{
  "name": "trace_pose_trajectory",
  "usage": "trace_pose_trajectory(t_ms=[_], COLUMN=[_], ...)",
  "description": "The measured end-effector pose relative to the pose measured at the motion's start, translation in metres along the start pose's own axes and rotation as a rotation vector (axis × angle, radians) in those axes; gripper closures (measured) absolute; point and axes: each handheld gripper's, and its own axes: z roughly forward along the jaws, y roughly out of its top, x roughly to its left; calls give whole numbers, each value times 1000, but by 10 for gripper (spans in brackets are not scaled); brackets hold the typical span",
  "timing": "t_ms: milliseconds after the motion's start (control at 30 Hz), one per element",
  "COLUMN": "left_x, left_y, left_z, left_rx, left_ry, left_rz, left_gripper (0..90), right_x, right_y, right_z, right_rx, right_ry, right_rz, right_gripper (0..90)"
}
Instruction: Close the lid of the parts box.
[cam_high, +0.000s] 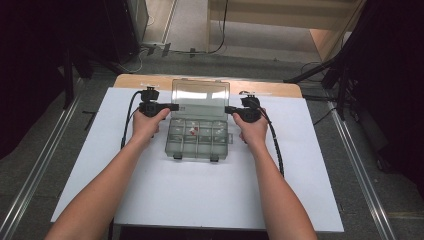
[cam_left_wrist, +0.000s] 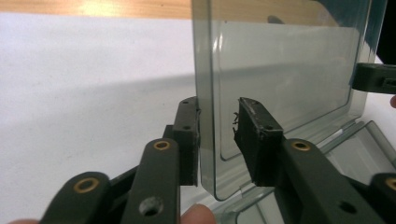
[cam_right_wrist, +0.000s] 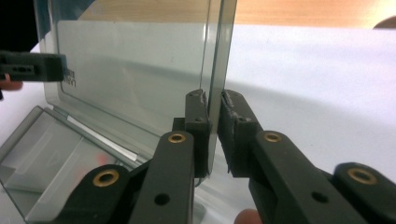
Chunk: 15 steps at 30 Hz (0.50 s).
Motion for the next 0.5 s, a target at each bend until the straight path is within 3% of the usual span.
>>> trace_pose_trajectory(t_ms=[67, 167, 300, 500], left_x=[-1, 1, 3, 1], left_y=[-1, -2, -4, -7], left_z=[-2, -5, -8, -11], left_rx=[-6, -23, -42, -64], left_ry=[-2, -17, -30, -12], left_rz=[18, 15, 20, 60], left_gripper=[717, 730, 780, 833], right_x=[4, 9, 9, 8], right_y=[-1, -2, -5, -6], right_z=[-2, -5, -7, -8], right_rx=[-10, -18, -30, -33], right_ry=[-27, -56, -59, -55], right_rz=[-42, -72, -84, -83], right_gripper=[839, 845, 845, 843])
